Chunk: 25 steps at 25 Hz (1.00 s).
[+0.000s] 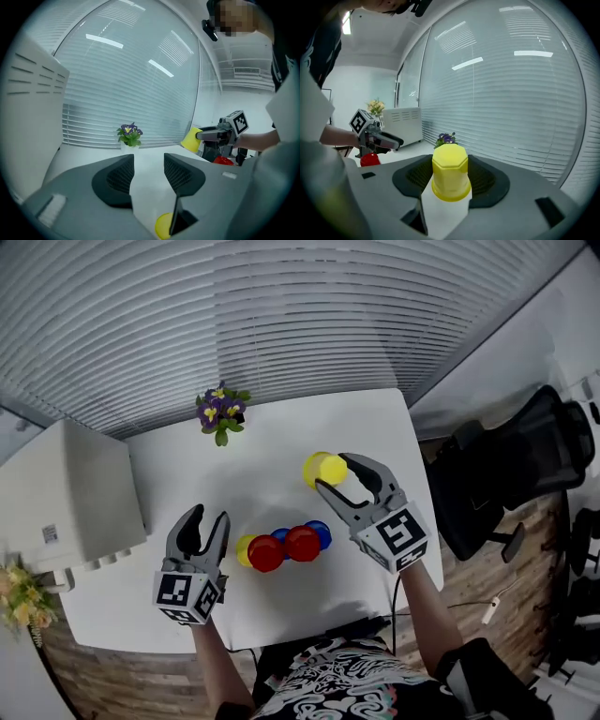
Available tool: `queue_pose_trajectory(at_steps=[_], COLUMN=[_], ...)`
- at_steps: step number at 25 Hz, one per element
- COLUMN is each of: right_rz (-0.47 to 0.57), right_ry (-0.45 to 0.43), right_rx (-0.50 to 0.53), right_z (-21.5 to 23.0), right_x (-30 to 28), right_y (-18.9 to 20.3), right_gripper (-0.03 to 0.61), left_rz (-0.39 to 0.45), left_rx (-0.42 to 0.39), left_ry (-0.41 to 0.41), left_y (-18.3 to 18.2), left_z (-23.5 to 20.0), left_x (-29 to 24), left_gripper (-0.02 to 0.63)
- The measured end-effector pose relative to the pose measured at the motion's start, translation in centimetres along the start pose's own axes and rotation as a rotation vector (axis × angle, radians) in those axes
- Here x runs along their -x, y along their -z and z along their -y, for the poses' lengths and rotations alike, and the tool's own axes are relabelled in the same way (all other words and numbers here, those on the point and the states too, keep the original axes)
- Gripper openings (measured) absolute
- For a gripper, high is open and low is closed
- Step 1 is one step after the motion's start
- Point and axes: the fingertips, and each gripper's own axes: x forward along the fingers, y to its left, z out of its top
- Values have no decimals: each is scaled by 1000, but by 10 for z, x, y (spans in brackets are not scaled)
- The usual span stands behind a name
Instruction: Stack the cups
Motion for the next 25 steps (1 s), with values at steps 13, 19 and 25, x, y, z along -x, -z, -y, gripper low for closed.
queue_pose_trajectory(at_steps=[13,19,25], right_rz=[81,102,41], right_ry=[-50,-86,-144], right_rx=[-61,-42,-16], right_z=[-64,-93,-121], right_x=[60,63,58], right_y=[-38,-46,-42], right_gripper=[233,233,233], left_rz=[27,55,63], left_rx=[-80,-89,-65], left_ry=[-22,-5,2], left_y=[-25,-40,-38], left_z=[52,61,62], left_x=[47,53,55], left_gripper=[199,198,196])
